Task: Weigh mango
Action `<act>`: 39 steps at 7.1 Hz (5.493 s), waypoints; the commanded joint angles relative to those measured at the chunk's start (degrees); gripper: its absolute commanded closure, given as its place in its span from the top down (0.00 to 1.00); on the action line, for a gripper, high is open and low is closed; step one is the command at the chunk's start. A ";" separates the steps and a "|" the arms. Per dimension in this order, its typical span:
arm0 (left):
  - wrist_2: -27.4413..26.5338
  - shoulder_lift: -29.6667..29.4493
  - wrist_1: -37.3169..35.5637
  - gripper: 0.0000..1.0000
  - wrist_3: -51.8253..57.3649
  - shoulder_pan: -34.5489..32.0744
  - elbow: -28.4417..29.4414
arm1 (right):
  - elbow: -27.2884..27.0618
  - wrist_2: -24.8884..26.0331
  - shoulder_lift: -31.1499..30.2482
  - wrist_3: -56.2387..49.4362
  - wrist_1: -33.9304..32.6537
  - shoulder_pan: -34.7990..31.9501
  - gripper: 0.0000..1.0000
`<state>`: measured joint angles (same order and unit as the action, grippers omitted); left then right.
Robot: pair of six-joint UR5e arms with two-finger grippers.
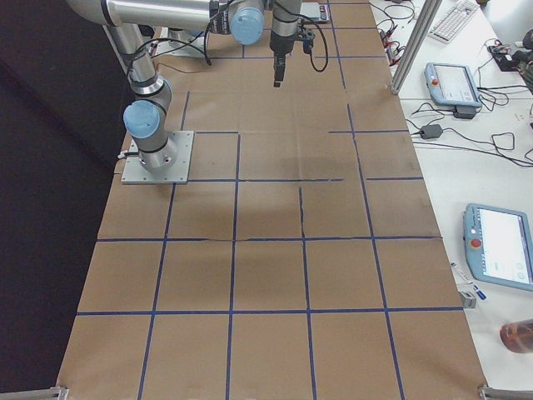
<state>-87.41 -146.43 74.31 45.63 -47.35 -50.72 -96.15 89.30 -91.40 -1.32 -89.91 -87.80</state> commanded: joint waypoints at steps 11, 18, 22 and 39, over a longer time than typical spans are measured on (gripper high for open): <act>-4.70 18.91 1.63 0.01 -13.73 -13.03 -24.96 | 0.00 0.00 0.00 0.00 0.00 0.00 1.00; -4.70 18.72 -0.66 0.99 -13.11 -13.03 -25.48 | 0.00 0.00 0.00 0.00 0.00 0.00 1.00; -4.26 33.62 1.10 0.99 -17.64 -16.25 -32.12 | 0.00 0.00 0.00 0.00 0.00 0.00 1.00; -4.17 57.84 9.97 1.00 -42.82 -41.85 -44.29 | 0.00 0.00 0.00 0.00 0.00 0.00 1.00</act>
<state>-91.64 -88.59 84.35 1.98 -89.22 -94.95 -96.15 89.30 -91.41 -1.32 -89.91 -87.80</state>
